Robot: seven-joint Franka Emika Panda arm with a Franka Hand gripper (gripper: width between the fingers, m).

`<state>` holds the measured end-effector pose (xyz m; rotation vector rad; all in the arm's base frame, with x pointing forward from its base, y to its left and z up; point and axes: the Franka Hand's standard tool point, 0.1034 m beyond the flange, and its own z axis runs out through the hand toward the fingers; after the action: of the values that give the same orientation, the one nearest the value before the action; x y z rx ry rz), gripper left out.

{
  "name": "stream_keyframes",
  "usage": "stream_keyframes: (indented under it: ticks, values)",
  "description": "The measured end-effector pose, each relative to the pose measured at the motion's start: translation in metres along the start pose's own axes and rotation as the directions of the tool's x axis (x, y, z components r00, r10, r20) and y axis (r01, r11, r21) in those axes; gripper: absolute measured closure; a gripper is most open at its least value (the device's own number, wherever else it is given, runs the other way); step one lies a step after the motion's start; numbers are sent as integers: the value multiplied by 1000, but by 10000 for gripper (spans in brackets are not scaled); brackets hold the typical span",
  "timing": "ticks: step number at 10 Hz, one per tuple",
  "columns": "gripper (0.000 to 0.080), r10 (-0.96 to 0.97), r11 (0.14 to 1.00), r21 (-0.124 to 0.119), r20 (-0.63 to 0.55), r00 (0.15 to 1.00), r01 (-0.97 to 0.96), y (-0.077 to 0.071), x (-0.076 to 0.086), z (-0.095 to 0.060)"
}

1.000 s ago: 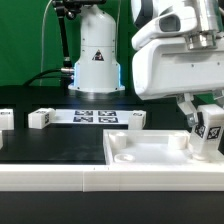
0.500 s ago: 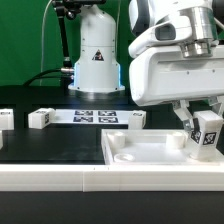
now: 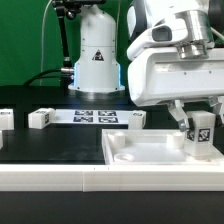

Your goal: Assemble one leg

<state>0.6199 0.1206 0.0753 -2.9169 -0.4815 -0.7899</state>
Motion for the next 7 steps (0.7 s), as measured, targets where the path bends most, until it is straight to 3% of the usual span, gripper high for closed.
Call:
stream_keyframes:
  ticks: [1,2,3,7]
  values:
    - [298,0,1000,0,0,1000,0,0,0,0]
    - [182,0,1000,0,0,1000,0,0,0,0]
    - [156,0,1000,0,0,1000,0,0,0,0]
    - [150,-1,1000,1,7,1000,1,0,1,-1]
